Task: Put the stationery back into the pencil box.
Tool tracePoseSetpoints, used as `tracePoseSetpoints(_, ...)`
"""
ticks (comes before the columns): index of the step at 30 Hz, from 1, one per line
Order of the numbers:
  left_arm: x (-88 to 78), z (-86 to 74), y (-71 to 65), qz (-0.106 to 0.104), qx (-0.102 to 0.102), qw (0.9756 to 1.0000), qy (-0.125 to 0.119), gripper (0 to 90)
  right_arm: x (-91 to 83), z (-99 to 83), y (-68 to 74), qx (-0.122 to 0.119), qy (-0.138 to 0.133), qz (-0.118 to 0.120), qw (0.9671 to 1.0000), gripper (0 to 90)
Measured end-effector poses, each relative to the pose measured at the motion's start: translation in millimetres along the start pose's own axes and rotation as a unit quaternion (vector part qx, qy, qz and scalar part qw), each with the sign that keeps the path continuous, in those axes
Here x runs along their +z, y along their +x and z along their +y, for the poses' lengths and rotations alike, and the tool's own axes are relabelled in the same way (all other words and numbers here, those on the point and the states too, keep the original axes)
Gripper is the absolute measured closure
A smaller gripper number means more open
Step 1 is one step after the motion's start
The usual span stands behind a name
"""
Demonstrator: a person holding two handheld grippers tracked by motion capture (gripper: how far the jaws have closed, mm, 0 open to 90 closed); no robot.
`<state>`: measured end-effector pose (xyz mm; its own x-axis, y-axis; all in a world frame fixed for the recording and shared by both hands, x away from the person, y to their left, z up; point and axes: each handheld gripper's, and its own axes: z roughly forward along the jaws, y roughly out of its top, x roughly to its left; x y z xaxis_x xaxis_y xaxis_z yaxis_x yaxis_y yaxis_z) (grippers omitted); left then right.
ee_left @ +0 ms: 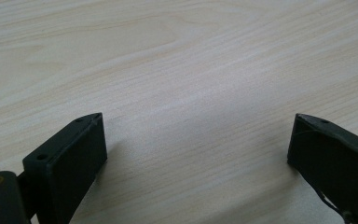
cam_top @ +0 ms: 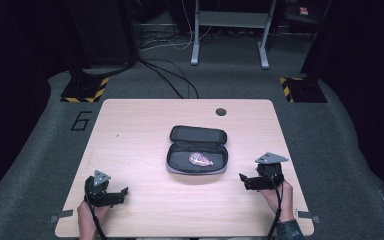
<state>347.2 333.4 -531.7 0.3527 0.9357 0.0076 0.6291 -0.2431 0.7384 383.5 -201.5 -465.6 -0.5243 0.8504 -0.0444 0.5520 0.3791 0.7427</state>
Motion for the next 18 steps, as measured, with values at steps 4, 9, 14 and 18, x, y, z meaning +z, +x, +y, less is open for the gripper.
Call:
tracePoseSetpoints(4, -0.2, 0.1, 0.1, -0.001, 0.000, 1.0000, 0.001, 4.4, -2.6, -17.3, -9.3, 0.016, 0.007, -0.015, 0.9997, 1.9)
tracePoseSetpoints(9, -0.3, 0.1, 0.1, -0.001, 0.001, 1.0000, 0.002, 4.5, -2.6, -48.8, -20.3, 0.047, 0.024, -0.033, 0.9981, 0.0)
tracePoseSetpoints(14, 0.0, -0.1, -0.2, 0.002, 0.000, 1.0000, -0.001, 4.4, -0.3, -68.0, -22.6, 0.059, 0.030, -0.043, 0.9969, 0.0)
tracePoseSetpoints(18, 0.0, 0.0, -0.3, 0.002, 0.000, 1.0000, -0.001, 4.4, 1.6, -80.1, -22.5, 0.064, 0.028, -0.054, 0.9961, 0.0)
